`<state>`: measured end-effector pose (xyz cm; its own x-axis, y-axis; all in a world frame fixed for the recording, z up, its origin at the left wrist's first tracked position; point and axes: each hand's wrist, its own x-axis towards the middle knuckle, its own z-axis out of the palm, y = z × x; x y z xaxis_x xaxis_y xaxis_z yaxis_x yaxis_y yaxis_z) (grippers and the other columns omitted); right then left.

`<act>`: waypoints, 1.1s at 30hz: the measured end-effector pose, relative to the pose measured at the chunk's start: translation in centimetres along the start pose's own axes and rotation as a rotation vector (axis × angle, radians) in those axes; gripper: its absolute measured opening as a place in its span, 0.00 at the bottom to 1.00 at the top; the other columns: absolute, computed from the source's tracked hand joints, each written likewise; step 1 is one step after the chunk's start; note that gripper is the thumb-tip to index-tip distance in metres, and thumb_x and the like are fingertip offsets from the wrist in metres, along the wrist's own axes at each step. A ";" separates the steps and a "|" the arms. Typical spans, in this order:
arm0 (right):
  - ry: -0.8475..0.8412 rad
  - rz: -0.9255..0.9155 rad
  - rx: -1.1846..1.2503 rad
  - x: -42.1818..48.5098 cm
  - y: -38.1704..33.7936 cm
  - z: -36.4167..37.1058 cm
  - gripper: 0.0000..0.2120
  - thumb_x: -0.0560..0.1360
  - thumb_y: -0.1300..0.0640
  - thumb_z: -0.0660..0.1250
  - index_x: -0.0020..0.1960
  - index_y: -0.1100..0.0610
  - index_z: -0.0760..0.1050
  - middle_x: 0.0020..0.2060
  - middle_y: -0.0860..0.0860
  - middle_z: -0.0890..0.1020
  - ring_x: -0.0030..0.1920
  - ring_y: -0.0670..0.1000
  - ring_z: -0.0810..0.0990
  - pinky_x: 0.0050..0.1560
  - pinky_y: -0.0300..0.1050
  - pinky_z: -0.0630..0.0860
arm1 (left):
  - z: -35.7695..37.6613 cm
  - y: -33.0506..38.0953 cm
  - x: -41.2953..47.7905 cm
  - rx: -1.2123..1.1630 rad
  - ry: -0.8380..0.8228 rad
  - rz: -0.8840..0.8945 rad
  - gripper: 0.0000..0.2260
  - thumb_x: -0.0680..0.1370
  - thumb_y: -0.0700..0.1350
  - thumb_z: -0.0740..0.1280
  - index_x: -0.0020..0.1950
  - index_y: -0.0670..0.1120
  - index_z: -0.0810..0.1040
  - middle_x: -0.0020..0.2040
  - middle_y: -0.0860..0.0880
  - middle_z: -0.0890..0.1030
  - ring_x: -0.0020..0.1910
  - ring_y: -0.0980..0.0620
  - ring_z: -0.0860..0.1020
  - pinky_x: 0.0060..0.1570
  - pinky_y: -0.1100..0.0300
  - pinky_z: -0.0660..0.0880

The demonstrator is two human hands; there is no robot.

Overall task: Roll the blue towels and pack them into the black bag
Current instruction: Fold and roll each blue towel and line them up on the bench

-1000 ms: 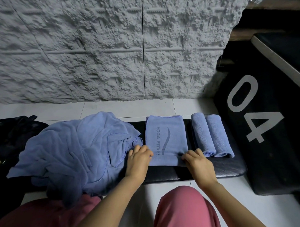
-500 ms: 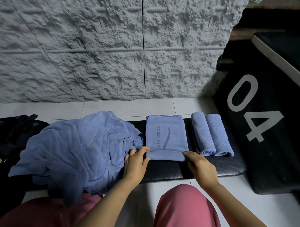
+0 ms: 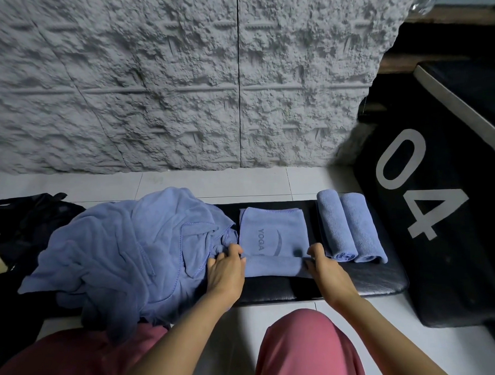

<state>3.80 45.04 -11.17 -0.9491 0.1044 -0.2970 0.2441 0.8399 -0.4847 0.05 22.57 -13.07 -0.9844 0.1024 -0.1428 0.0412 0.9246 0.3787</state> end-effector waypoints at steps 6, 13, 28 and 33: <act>0.092 -0.031 -0.228 0.6 -0.5 0.4 0.04 0.77 0.59 0.56 0.50 0.53 0.63 0.44 0.50 0.72 0.37 0.57 0.73 0.32 0.47 0.65 | -0.1 1.0 0.7 0.120 0.036 -0.061 0.08 0.80 0.51 0.57 0.56 0.50 0.66 0.52 0.52 0.76 0.56 0.50 0.71 0.53 0.57 0.64; 0.312 -0.407 -0.405 0.3 0.8 1.3 0.16 0.60 0.67 0.73 0.43 0.53 0.73 0.40 0.46 0.74 0.41 0.50 0.68 0.32 0.41 0.67 | 0.7 -0.2 -0.4 0.056 0.166 0.323 0.17 0.64 0.38 0.76 0.44 0.56 0.76 0.43 0.60 0.76 0.46 0.56 0.69 0.45 0.62 0.60; 0.252 -0.197 -0.049 -0.5 1.8 1.9 0.29 0.69 0.64 0.69 0.66 0.45 0.68 0.49 0.45 0.76 0.50 0.50 0.68 0.51 0.41 0.61 | 0.6 -0.2 -1.5 -0.068 0.075 0.109 0.18 0.78 0.47 0.63 0.67 0.56 0.66 0.61 0.57 0.73 0.64 0.55 0.67 0.63 0.61 0.58; 0.157 -0.135 -0.081 0.0 3.1 2.0 0.28 0.74 0.55 0.65 0.69 0.40 0.58 0.53 0.46 0.75 0.53 0.51 0.69 0.53 0.40 0.59 | 0.3 -0.7 -1.6 -0.151 0.011 0.077 0.17 0.79 0.50 0.60 0.68 0.52 0.64 0.65 0.53 0.72 0.66 0.53 0.65 0.65 0.60 0.55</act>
<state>4.98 46.54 -14.30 -0.9930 0.0642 -0.0994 0.1018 0.8914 -0.4416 1.69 21.86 -13.43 -0.9812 0.1660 -0.0983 0.0913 0.8483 0.5215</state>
